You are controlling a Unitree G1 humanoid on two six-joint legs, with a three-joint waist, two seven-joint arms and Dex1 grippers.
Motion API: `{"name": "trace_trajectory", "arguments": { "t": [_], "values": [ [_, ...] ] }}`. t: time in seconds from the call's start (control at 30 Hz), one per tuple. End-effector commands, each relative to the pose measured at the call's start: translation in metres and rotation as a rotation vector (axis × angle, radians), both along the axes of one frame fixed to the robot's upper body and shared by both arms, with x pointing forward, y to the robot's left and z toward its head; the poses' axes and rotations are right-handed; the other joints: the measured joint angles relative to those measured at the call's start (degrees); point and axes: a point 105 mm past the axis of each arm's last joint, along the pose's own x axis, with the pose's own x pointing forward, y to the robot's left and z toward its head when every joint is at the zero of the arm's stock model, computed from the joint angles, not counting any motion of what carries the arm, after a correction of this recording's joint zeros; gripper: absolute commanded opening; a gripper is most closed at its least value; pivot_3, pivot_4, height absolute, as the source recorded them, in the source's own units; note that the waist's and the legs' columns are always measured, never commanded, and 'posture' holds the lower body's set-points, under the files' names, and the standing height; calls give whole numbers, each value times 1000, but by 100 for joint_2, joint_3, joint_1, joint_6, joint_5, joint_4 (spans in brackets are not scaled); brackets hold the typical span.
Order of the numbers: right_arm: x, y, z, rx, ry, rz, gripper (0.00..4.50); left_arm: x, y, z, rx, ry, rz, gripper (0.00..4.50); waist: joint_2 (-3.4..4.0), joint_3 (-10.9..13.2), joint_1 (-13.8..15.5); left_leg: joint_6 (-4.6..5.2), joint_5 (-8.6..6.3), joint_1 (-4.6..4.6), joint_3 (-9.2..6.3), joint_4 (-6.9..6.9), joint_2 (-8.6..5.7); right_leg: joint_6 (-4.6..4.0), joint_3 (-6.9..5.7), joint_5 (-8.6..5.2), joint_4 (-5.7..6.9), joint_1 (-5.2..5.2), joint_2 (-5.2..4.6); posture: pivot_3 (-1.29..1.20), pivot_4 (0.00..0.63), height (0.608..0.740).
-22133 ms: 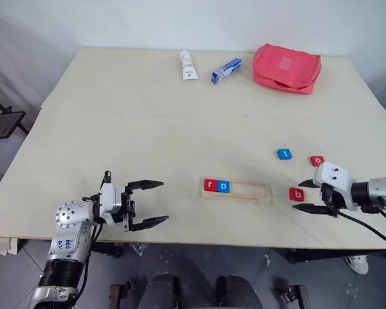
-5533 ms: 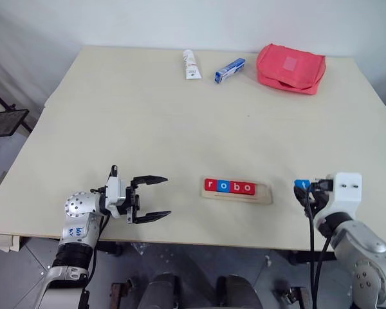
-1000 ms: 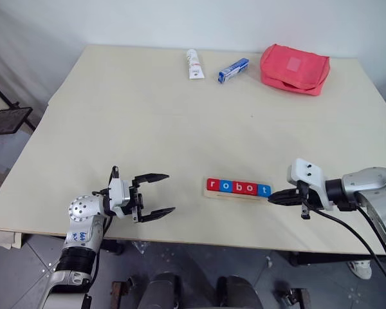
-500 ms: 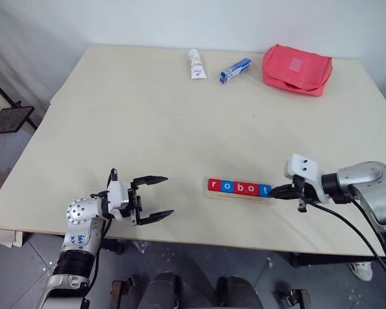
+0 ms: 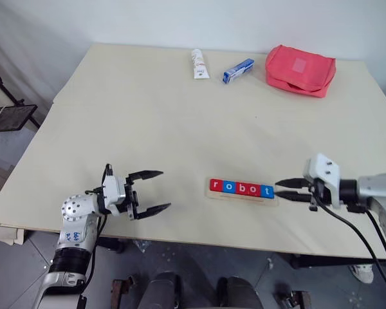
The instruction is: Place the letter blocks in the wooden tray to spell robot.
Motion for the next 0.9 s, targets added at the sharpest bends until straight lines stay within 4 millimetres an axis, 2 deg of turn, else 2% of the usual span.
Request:
{"name": "trace_trajectory", "arguments": {
  "t": [0.03,0.2,0.4,0.53,0.67,0.9],
  "values": [
    [-13,-6,17,70,-85,75,2648,10,10,14,-13,-26,65,4500,0,0,-20,0,0,0,1,0,1,0,-1,0,-1,0,0,0,150,740],
    [-26,-28,4,78,-57,95,4458,22,20,26,-46,5,140,4500,-3,2,-39,-1,1,10,8,-1,9,0,-2,0,0,4,6,0,150,740],
    [-26,-47,2,106,-56,65,4458,18,28,34,-90,37,111,4500,-3,2,-27,-1,1,9,10,0,8,0,-2,0,0,4,5,0,150,740],
    [-26,-58,4,157,-44,49,4458,13,36,31,-77,68,78,4500,-3,2,-28,-1,1,9,10,0,8,0,-2,0,-1,4,4,0,150,740],
    [-27,-61,1,193,-22,57,4458,11,37,34,-116,98,43,4500,-3,2,-28,-1,1,9,10,0,8,0,-2,0,-1,5,4,0,150,740],
    [-21,-66,2,179,-44,29,4458,-1,31,28,-51,127,-53,4500,-3,2,-26,-1,1,9,9,0,7,0,-2,0,-1,5,3,0,150,740]
  ]
}}
